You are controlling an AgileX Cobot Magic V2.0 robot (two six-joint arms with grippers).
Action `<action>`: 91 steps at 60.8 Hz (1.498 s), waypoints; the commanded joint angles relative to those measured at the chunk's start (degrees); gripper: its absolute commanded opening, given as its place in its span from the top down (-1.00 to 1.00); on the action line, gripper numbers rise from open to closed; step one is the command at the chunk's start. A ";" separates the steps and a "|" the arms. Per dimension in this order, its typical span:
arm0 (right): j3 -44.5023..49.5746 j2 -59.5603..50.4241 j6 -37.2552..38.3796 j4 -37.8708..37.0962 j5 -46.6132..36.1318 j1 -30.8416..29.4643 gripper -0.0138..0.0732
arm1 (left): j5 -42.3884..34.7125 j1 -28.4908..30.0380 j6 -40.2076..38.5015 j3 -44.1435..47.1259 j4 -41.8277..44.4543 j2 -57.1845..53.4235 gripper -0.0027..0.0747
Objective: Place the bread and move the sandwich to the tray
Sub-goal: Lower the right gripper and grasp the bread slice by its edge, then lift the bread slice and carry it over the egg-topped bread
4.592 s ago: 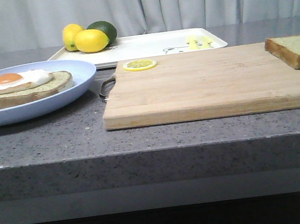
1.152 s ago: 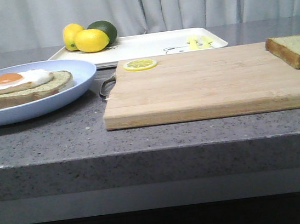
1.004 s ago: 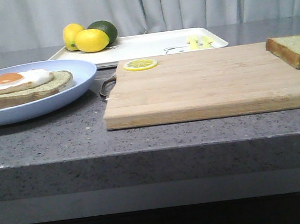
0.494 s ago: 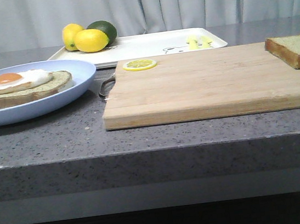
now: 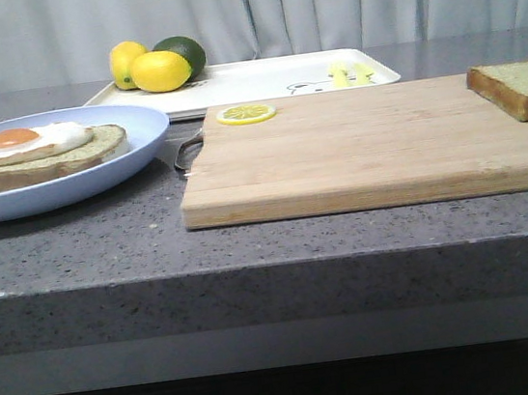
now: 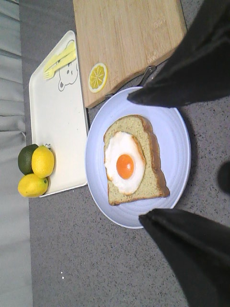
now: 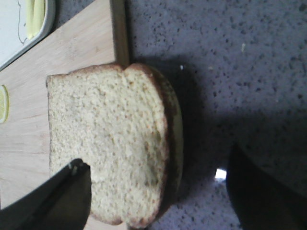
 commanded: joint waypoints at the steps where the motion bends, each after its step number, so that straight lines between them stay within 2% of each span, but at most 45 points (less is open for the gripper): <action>1: -1.79 -0.58 -2.84 6.23 6.96 -0.41 -0.67 | -4.54 -0.47 -0.05 -1.43 -0.30 0.62 -0.21; 16: -1.79 2.25 -3.82 7.32 7.45 0.36 -0.67 | -4.54 -0.47 -0.05 -1.43 -0.30 0.62 -0.21; 32: -1.79 2.25 -4.75 7.27 7.45 4.40 -0.64 | -4.54 -0.47 -0.05 -1.43 -0.30 0.62 -0.21; 37: -1.79 2.25 -4.75 7.27 7.45 5.11 -0.51 | -4.54 -0.47 -0.05 -1.43 -0.30 0.62 -0.21; 51: -1.79 2.14 -4.69 7.55 7.45 5.10 0.25 | -4.54 -0.47 -0.05 -1.43 -0.30 0.62 -0.21; 58: -1.79 1.49 -4.65 8.47 7.46 5.10 0.48 | -4.54 -0.47 -0.05 -1.43 -0.30 0.62 -0.21; 78: -1.79 -3.98 -3.08 14.27 7.51 6.07 0.55 | -4.54 -0.47 -0.05 -1.43 -0.30 0.62 -0.21; 91: -1.79 -7.50 -1.90 22.59 7.51 12.25 0.55 | -4.54 -0.47 -0.05 -1.43 -0.30 0.62 -0.21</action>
